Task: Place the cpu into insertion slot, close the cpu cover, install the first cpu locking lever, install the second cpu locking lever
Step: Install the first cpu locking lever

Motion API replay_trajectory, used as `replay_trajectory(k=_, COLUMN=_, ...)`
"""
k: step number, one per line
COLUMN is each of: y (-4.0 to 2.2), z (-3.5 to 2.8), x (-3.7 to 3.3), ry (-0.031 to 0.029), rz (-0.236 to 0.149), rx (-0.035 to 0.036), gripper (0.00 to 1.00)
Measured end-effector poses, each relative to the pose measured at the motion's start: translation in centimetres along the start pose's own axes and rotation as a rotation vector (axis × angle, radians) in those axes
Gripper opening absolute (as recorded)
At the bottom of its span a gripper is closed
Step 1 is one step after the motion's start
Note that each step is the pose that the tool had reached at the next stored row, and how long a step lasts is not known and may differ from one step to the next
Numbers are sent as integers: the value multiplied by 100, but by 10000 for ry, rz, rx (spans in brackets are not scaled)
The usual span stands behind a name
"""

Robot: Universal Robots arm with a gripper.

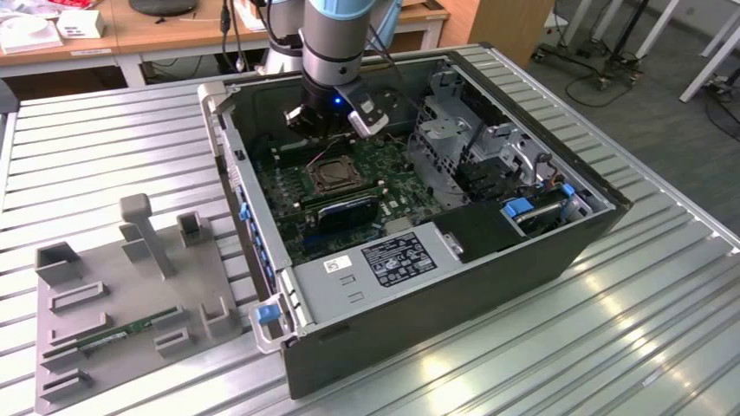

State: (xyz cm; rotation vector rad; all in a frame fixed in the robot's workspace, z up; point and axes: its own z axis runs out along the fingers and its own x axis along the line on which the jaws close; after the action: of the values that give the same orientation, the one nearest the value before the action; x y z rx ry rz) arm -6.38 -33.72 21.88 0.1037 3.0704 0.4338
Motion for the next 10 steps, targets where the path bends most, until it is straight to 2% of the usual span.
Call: replay_trajectory(k=10, y=-15, z=-4, x=-2, ry=-1, rz=1, rx=-1, gripper=11)
